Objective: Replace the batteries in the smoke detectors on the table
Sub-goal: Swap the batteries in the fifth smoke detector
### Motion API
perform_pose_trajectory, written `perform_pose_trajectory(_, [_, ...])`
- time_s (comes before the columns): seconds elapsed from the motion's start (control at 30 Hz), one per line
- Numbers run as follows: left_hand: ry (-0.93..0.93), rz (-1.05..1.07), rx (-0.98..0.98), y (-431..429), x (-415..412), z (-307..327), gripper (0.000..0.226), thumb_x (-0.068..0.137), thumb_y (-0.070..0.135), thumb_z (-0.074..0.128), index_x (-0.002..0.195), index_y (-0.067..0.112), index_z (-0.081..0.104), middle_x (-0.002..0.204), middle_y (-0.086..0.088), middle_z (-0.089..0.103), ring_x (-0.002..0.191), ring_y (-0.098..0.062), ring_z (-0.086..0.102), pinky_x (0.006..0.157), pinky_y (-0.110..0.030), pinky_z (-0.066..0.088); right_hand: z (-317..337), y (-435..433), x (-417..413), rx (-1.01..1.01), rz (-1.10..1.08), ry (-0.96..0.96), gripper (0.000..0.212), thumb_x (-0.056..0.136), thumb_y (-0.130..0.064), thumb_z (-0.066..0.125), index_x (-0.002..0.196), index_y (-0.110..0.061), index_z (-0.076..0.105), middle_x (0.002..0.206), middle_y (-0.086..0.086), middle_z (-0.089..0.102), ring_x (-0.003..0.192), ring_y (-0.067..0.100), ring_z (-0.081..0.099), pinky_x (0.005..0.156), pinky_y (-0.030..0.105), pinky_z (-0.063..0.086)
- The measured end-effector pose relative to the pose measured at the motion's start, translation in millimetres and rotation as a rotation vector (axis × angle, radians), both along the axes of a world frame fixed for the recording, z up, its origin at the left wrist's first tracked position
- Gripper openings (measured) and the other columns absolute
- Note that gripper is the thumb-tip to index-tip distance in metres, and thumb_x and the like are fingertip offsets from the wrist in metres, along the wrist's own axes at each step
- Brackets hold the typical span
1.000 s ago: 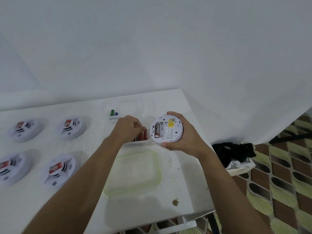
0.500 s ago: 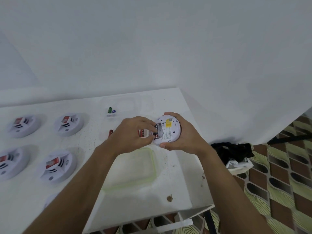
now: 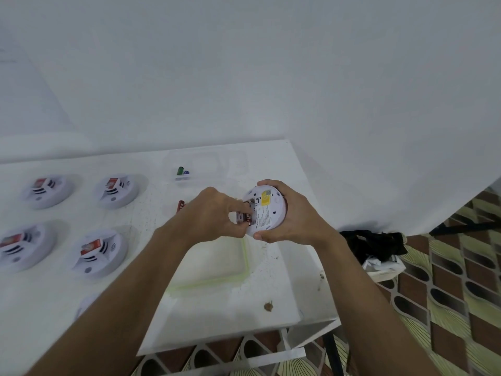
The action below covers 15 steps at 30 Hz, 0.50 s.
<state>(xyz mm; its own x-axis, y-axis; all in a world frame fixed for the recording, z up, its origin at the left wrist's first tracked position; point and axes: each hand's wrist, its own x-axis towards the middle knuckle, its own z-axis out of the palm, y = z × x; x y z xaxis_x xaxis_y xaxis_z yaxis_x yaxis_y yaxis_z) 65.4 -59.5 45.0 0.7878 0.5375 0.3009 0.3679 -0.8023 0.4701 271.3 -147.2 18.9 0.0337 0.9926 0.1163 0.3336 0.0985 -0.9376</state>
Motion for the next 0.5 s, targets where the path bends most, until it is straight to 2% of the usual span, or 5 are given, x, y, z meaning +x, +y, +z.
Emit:
perform_pose_trajectory(0.1, [-0.002,0.002,0.062,-7.8,1.0,-2.2,0.023,0.067,0.022,0.073,0.088,0.021,0.080,0.054,0.004,0.064,0.047,-0.014,0.047,0.041,-0.004,0.030,-3.4,-3.4,-0.4,-0.025,0.007,0.042,0.087,0.059,-0.005,0.094,0.133,-0.027,0.053,0.118,-0.009,0.066,0.109,0.014,0.065,0.081,0.033,0.061])
perform_pose_trajectory(0.2, [-0.031,0.002,0.067,-12.0,1.1,-1.8,0.020,0.067,0.013,0.071,0.084,0.019,0.081,0.055,0.003,0.066,0.065,-0.012,0.054,0.044,-0.001,0.029,-5.4,-6.8,-0.9,-0.030,0.021,0.083,0.085,0.061,0.001,0.092,0.133,-0.024,0.053,0.120,-0.003,0.066,0.108,0.016,0.065,0.072,0.033,0.062])
perform_pose_trajectory(0.3, [-0.071,-0.037,0.063,-16.4,0.2,0.7,0.020,0.068,0.013,0.069,0.083,0.017,0.080,0.064,0.005,0.071,0.064,0.000,0.056,0.052,0.003,0.031,-6.4,-9.6,0.4,-0.033,0.030,0.125,0.083,0.064,0.008,0.090,0.134,-0.019,0.053,0.120,-0.001,0.066,0.105,0.014,0.067,0.068,0.032,0.060])
perform_pose_trajectory(0.37, [-0.118,-0.042,0.038,-18.5,-3.3,-0.9,0.020,0.071,0.019,0.069,0.087,0.017,0.081,0.076,0.007,0.076,0.070,0.009,0.061,0.060,0.001,0.039,-6.0,-12.1,1.5,-0.033,0.035,0.143,0.083,0.064,0.011,0.088,0.134,-0.018,0.053,0.119,-0.001,0.066,0.104,0.012,0.067,0.066,0.032,0.060])
perform_pose_trajectory(0.5, [-0.138,-0.027,-0.074,-15.4,-11.0,-5.5,0.028,0.076,0.033,0.072,0.102,0.022,0.078,0.101,0.012,0.075,0.093,0.004,0.068,0.081,-0.018,0.055,-5.3,-16.0,4.4,-0.032,0.047,0.152,0.083,0.064,0.011,0.088,0.133,-0.020,0.053,0.122,0.000,0.065,0.108,0.014,0.065,0.064,0.031,0.059])
